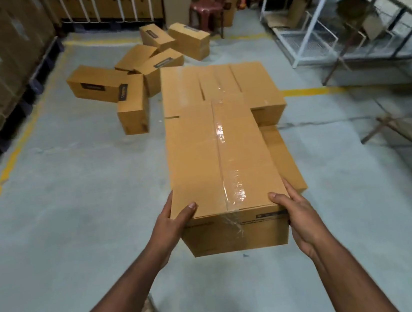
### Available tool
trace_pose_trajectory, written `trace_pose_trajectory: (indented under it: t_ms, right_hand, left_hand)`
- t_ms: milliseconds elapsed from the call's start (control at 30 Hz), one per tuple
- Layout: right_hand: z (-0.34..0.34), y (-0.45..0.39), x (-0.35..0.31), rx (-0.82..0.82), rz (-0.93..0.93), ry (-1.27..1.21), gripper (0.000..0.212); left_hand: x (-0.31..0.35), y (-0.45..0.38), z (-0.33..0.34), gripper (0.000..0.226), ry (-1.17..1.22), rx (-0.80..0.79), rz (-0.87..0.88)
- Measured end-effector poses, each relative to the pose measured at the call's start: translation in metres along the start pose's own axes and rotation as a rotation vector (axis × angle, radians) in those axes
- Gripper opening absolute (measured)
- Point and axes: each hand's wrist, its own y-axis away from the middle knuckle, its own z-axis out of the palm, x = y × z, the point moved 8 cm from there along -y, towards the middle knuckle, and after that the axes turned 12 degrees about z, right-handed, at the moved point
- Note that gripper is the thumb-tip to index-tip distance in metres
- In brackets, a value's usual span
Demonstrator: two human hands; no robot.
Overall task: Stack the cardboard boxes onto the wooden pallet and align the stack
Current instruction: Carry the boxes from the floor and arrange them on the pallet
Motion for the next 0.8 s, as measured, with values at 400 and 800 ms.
trace_pose_trajectory:
  t_ms: [400, 800]
  right_hand:
    - [-0.289, -0.056, -0.027, 0.058, -0.028, 0.120, 0.050]
    - [-0.431, -0.247, -0.058, -0.020, 0.270, 0.271, 0.058]
  left_hand:
    - [-0.008, -0.046, 0.302, 0.104, 0.078, -0.201, -0.091]
    - [-0.054, -0.209, 0.456, 0.093, 0.158, -0.306, -0.173]
